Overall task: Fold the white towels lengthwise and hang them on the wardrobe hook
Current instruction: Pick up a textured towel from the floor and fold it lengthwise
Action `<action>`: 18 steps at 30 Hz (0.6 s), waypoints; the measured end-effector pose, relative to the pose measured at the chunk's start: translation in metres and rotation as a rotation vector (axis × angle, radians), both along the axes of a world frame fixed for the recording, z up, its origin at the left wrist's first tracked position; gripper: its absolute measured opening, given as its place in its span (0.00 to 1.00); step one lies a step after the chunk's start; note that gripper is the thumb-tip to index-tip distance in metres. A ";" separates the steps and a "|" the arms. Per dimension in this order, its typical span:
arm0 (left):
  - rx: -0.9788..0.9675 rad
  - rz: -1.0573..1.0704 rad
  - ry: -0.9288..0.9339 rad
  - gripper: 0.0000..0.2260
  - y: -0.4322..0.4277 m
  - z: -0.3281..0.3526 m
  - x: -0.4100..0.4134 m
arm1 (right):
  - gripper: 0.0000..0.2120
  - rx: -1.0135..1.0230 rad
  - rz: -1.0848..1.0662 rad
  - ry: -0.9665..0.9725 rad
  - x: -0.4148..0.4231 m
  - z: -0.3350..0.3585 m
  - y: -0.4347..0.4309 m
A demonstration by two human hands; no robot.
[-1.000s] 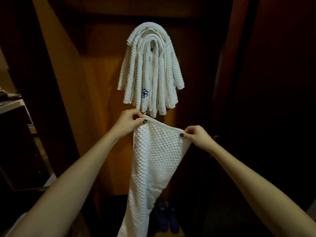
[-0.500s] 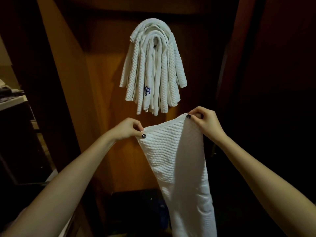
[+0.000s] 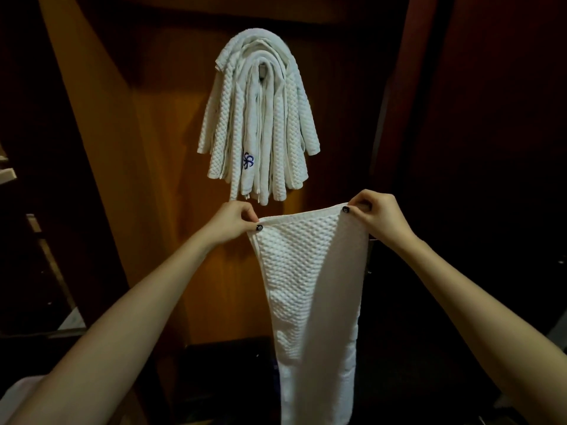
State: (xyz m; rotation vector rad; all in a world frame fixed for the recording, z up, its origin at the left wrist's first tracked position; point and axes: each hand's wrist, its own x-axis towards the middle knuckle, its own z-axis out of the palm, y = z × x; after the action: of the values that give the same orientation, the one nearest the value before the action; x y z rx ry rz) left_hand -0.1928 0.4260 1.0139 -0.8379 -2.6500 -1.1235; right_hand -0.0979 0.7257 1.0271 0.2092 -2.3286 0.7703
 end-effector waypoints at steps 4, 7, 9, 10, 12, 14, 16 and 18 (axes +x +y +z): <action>0.007 0.049 0.027 0.08 -0.001 0.004 -0.001 | 0.04 0.062 -0.042 -0.042 0.003 -0.004 -0.002; 0.016 0.050 0.055 0.06 -0.003 0.012 0.001 | 0.06 0.062 -0.066 -0.077 0.006 -0.003 -0.004; 0.029 0.065 0.094 0.03 -0.004 0.019 0.001 | 0.08 0.059 -0.070 -0.092 0.007 -0.002 -0.006; 0.040 0.067 0.115 0.03 -0.004 0.023 0.001 | 0.09 0.057 -0.074 -0.092 0.007 -0.001 -0.006; 0.058 0.046 0.160 0.04 -0.007 0.030 0.002 | 0.11 0.044 -0.088 -0.072 0.008 0.000 -0.007; 0.063 -0.002 0.199 0.03 -0.012 0.036 0.002 | 0.11 0.033 -0.096 -0.028 0.008 0.000 -0.007; 0.036 -0.027 0.239 0.04 -0.016 0.038 0.003 | 0.12 0.026 -0.081 0.005 0.008 0.001 -0.008; 0.050 -0.024 0.261 0.06 -0.019 0.036 0.001 | 0.12 0.035 -0.056 0.027 0.007 0.003 -0.010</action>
State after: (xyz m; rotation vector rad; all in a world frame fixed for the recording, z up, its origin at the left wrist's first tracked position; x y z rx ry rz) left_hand -0.1917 0.4067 1.0498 -0.9383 -2.3965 -1.0039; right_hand -0.0907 0.7157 1.0296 0.1683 -2.3142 0.6952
